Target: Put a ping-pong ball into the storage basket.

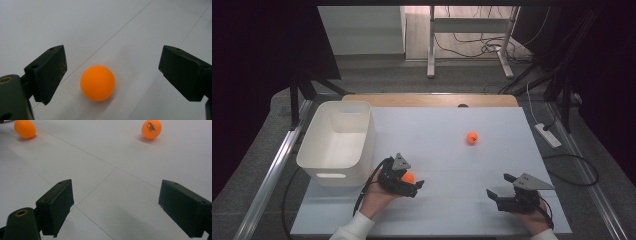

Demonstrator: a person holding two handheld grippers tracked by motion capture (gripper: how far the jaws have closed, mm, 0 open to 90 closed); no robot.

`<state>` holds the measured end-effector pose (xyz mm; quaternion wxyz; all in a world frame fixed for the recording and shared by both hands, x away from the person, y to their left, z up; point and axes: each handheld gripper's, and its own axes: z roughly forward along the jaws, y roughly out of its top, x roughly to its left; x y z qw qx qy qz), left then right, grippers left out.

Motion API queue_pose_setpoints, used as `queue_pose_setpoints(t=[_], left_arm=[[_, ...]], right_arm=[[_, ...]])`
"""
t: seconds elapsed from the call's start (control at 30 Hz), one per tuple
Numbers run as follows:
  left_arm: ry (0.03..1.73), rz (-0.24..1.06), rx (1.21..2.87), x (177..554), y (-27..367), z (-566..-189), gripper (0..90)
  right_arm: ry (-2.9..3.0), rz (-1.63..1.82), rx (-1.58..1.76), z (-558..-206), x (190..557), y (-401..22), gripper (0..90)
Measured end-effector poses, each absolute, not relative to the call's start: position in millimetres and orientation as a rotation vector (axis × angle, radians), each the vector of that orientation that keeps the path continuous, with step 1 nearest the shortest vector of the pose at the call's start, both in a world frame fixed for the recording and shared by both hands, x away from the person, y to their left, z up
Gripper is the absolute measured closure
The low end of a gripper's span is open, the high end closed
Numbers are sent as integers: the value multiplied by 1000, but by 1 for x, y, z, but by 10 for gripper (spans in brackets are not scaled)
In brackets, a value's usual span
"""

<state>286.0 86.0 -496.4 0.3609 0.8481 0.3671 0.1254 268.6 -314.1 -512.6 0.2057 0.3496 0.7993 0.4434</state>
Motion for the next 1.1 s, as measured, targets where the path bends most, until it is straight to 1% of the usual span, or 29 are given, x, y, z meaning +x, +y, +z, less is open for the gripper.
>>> queue_pose_setpoints(t=[0.47, 0.83, 1.1], left_arm=[[1009, 329, 2223, 292, 90, -512, 93], [1015, 335, 2258, 295, 89, -519, 95], [1024, 332, 2264, 296, 90, -520, 117]], right_arm=[[2227, 1225, 970, -513, 269, -314, 122], [2226, 1218, 970, -513, 269, -314, 122], [2226, 1216, 969, -513, 269, -314, 122]])
